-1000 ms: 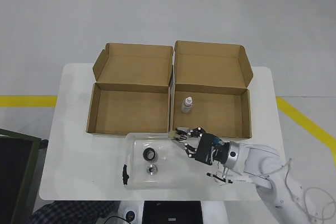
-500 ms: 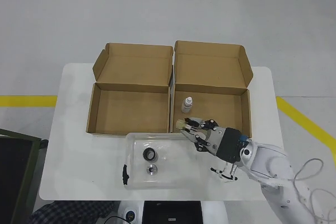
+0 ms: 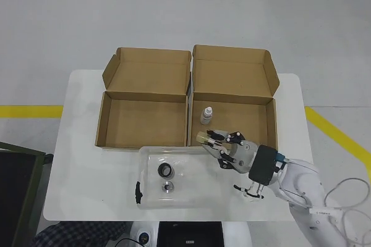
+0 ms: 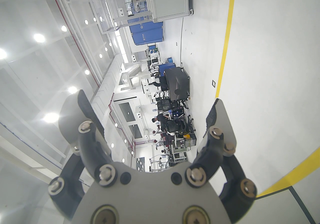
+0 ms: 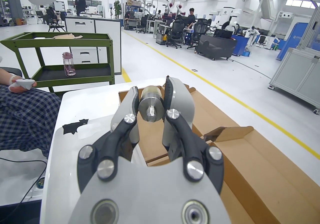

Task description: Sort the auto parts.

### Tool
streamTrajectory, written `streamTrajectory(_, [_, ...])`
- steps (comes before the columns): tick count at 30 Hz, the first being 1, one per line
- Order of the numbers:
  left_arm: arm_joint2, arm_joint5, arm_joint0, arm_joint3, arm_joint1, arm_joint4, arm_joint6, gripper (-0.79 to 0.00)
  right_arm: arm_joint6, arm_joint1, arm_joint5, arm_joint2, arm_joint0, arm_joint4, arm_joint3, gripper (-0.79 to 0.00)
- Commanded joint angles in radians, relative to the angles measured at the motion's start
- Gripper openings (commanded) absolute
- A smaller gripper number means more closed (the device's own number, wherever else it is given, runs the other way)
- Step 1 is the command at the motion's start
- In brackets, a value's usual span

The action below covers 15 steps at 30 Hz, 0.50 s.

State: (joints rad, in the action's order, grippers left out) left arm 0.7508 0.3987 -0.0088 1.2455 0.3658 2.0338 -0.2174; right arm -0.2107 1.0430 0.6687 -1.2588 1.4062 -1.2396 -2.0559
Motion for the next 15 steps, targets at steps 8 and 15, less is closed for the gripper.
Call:
streamTrajectory(8, [0.0,0.0,0.0,0.0,0.0,0.0,0.0,0.0,0.09,-0.002,-0.006,-0.014,0.004,-0.004,-0.002,-0.785])
streamTrajectory(15, [0.0,0.0,0.0,0.0,0.0,0.0,0.0,0.0,0.221,-0.004,-0.002,-0.024,-0.007,0.007,-0.001,-0.785])
